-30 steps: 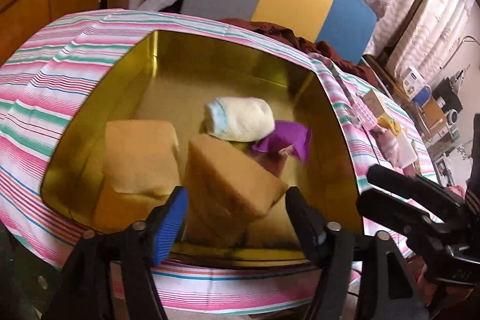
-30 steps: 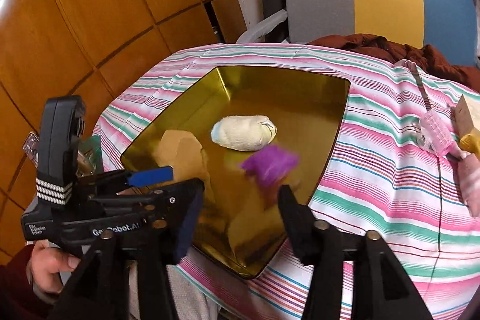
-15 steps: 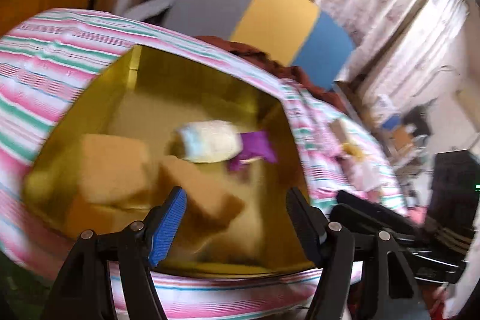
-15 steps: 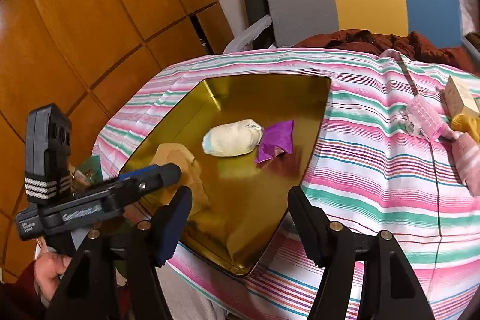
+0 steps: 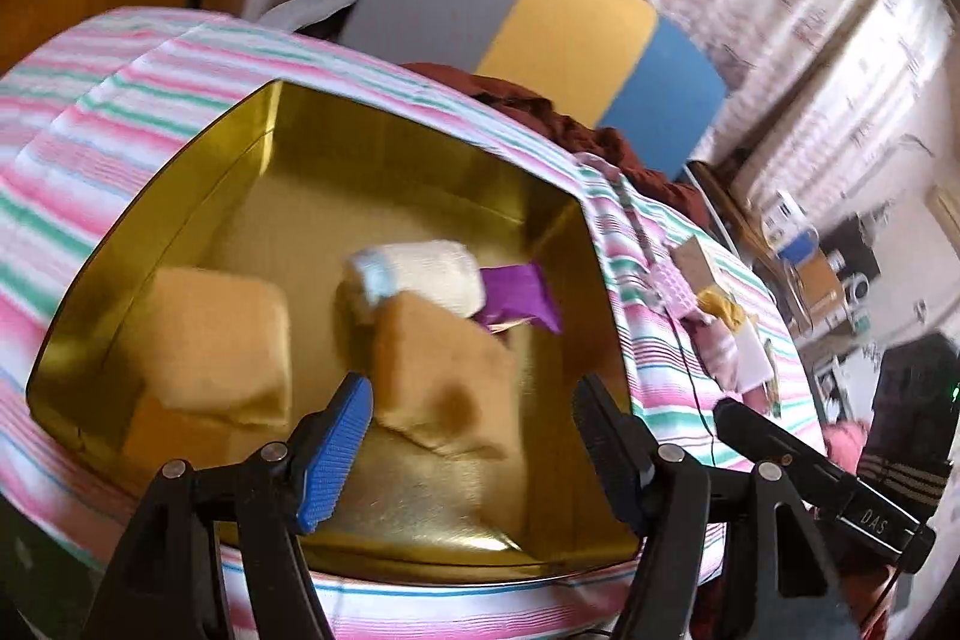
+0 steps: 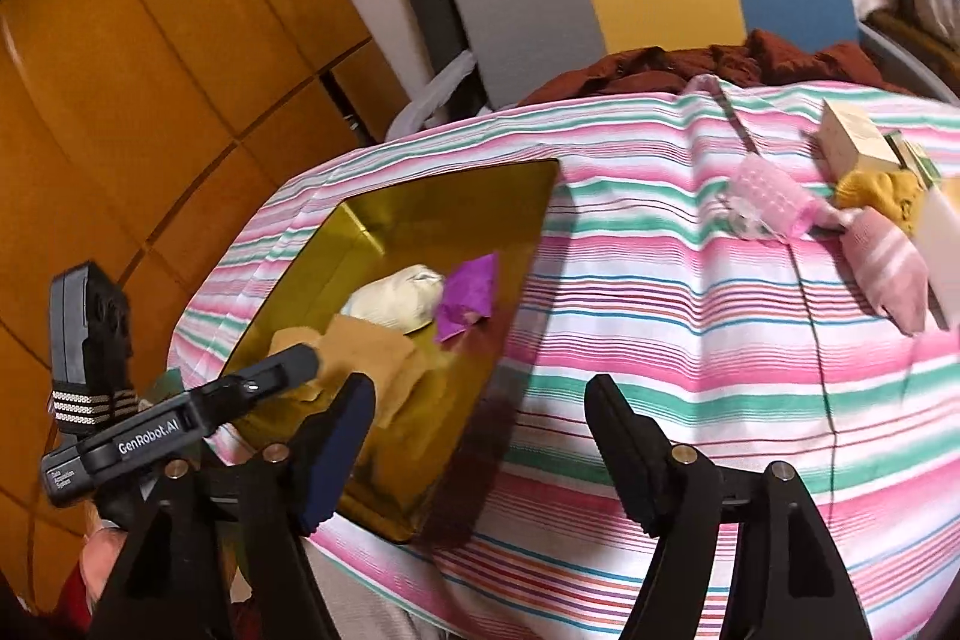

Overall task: Organize objects
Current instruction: 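Grasp the WEIDAN cracker pack with the right tool while the left tool reaches toward the pink sock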

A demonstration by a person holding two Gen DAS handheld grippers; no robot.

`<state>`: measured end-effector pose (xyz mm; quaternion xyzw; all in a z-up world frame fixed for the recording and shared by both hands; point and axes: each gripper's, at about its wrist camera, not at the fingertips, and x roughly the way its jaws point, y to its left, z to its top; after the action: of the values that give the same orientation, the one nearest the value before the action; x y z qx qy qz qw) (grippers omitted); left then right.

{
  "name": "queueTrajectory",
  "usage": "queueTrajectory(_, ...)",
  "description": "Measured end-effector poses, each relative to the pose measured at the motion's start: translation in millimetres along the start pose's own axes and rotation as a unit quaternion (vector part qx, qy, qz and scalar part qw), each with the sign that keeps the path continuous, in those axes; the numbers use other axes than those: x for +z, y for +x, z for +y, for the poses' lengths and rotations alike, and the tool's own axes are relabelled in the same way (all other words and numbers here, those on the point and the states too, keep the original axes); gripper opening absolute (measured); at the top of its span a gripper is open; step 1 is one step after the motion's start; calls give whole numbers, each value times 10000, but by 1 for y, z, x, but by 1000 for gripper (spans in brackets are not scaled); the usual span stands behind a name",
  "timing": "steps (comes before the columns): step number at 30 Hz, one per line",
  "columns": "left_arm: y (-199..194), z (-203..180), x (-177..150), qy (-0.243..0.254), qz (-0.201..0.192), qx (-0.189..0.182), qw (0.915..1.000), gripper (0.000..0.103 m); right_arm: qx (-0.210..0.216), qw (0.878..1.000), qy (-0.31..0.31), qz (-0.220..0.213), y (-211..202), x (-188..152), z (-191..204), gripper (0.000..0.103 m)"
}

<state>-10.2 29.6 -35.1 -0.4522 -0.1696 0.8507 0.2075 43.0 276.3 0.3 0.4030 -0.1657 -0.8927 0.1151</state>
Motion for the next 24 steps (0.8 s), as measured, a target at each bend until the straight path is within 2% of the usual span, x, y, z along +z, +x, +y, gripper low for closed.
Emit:
queueTrajectory(3, 0, 10, -2, -205, 33, 110, 9997, 70, -32, 9999, 101, 13, 0, 0, -6, 73)
queueTrajectory(7, -2, 9, -3, -196, 27, 142, 9997, 70, -111, 9999, 58, -2, -1, 0, -7, 76)
queueTrajectory(10, -5, 0, -6, 5, -1, 163, 9999, 70, -180, 9998, 60, -22, -1, 0, -9, 81)
queueTrajectory(14, -2, -17, -12, 368, 71, 159, 9992, 70, -281, 9995, 140, 21, -1, -1, -17, 82)
queueTrajectory(18, 4, -34, -18, 588, 333, -39, 9977, 71, -371, 9988, 323, 82, -4, -3, -31, 87)
queueTrajectory(24, 4, -61, -25, 990, 432, -156, 9940, 71, -499, 9975, 461, 180, -7, -7, -49, 88)
